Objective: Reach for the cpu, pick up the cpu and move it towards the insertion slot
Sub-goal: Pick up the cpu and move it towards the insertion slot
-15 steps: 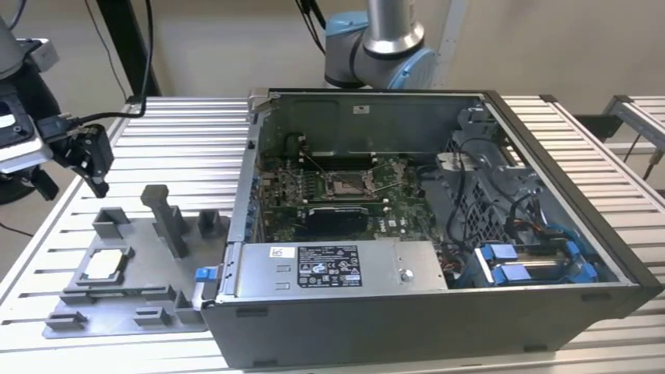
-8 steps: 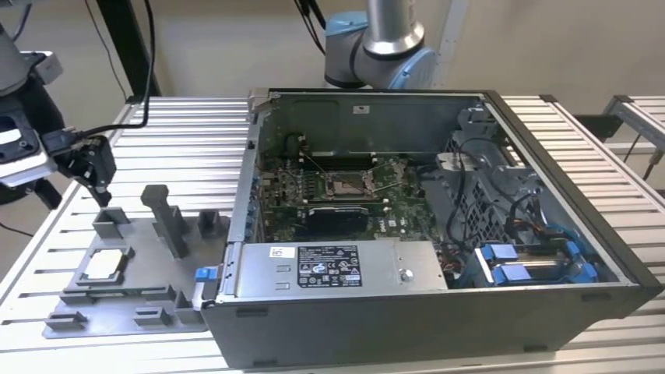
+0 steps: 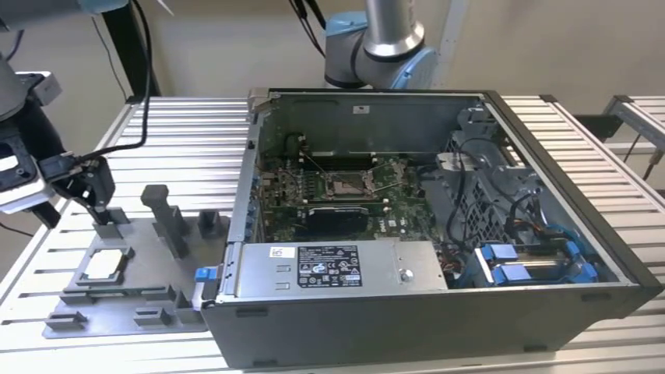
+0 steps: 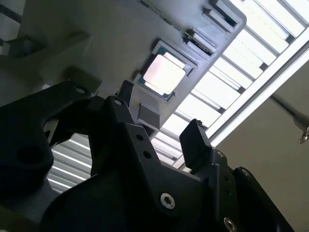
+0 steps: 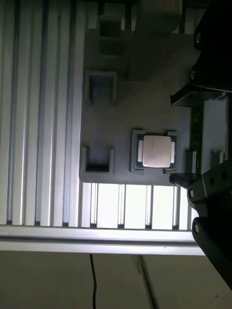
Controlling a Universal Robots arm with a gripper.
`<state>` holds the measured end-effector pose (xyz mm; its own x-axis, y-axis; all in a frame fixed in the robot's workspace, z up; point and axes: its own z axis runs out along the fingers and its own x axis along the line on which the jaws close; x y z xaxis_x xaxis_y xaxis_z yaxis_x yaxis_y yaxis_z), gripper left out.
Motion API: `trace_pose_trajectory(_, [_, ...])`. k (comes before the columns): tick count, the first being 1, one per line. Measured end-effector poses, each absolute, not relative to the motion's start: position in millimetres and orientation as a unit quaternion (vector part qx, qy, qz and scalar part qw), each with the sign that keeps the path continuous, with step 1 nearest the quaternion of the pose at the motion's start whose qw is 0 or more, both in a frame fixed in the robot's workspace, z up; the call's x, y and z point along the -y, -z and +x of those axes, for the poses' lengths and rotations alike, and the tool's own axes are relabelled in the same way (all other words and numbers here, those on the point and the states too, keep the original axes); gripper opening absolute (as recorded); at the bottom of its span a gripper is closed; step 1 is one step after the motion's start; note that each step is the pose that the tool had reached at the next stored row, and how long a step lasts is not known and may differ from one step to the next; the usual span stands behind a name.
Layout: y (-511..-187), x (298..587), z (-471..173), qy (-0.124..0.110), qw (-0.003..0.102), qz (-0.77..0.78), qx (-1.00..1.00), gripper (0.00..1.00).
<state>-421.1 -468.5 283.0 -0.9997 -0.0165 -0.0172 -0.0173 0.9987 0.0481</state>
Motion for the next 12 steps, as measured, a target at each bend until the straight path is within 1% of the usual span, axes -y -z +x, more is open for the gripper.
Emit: trace_pose_trajectory(12, [-258.5, 468.8, -421.5, -0.024, 0.008, -0.008, -1.000, 1.00])
